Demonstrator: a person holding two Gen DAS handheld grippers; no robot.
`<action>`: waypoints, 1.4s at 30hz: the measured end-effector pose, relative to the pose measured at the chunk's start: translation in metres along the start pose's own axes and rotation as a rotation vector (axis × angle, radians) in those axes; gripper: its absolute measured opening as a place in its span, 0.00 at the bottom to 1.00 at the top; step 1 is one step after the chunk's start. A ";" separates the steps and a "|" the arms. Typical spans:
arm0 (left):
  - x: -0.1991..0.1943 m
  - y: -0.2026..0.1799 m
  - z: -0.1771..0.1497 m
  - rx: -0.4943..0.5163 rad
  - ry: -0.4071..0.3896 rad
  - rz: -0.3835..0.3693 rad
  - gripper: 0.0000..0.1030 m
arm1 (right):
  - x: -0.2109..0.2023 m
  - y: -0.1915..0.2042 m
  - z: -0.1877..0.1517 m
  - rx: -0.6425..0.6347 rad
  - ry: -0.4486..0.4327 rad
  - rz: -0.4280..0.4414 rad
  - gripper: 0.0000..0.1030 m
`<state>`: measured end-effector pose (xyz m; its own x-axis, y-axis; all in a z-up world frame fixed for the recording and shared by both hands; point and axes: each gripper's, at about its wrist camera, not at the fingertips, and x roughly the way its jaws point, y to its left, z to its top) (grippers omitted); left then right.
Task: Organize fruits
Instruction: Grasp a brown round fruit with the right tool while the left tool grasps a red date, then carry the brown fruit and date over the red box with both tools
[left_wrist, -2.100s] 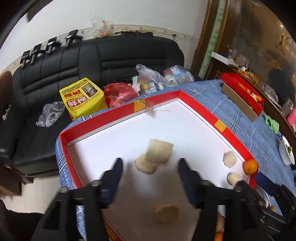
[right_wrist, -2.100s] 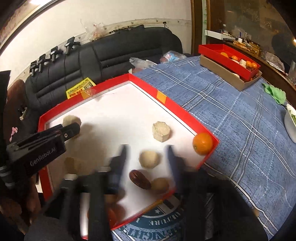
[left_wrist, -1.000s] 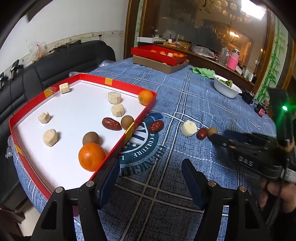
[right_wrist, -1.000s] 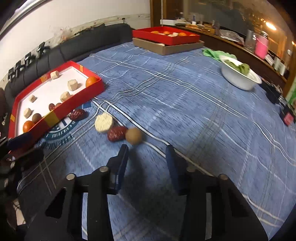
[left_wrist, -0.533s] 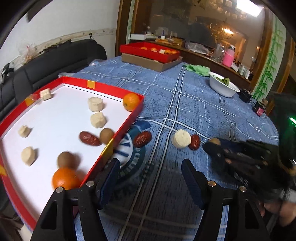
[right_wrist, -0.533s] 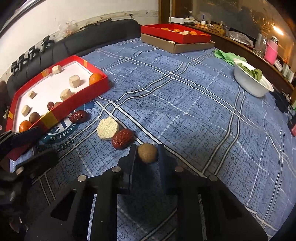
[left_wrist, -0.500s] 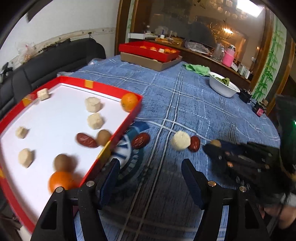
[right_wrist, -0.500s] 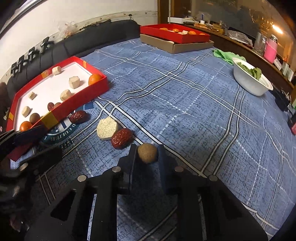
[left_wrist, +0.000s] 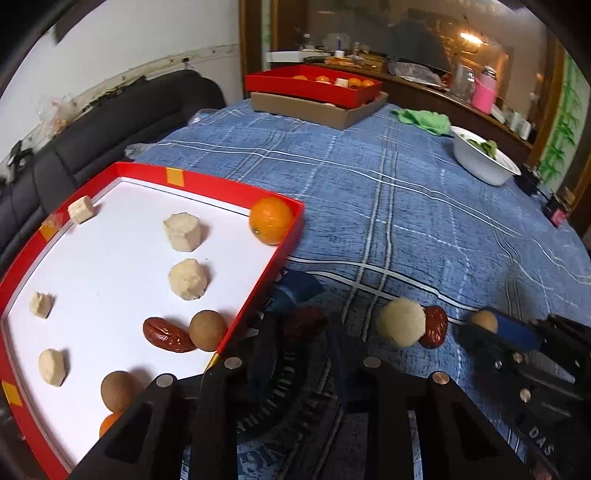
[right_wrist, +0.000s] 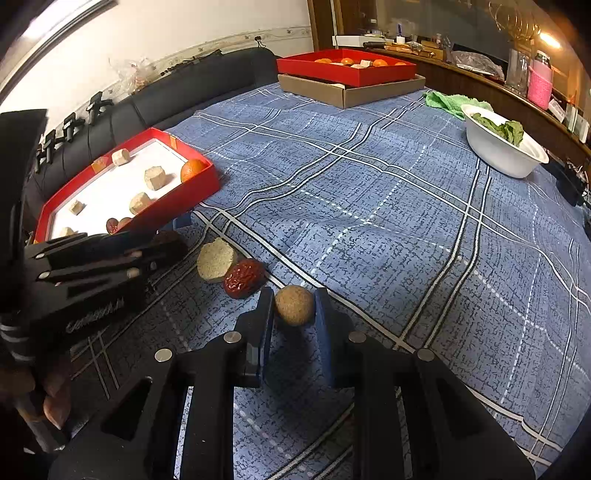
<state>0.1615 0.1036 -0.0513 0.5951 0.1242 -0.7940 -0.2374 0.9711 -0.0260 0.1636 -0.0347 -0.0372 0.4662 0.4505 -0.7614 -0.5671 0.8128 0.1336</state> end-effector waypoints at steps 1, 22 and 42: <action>-0.002 0.000 -0.001 0.015 -0.003 -0.013 0.25 | 0.000 0.000 0.000 0.000 0.000 -0.001 0.20; -0.066 -0.019 -0.056 0.065 -0.091 -0.205 0.25 | -0.051 0.007 -0.023 0.012 -0.055 -0.055 0.20; -0.111 -0.005 -0.072 0.041 -0.163 -0.239 0.25 | -0.100 0.035 -0.045 0.011 -0.125 -0.064 0.20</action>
<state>0.0410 0.0700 -0.0065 0.7466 -0.0809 -0.6604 -0.0464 0.9838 -0.1730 0.0665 -0.0675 0.0156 0.5827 0.4397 -0.6835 -0.5262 0.8450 0.0950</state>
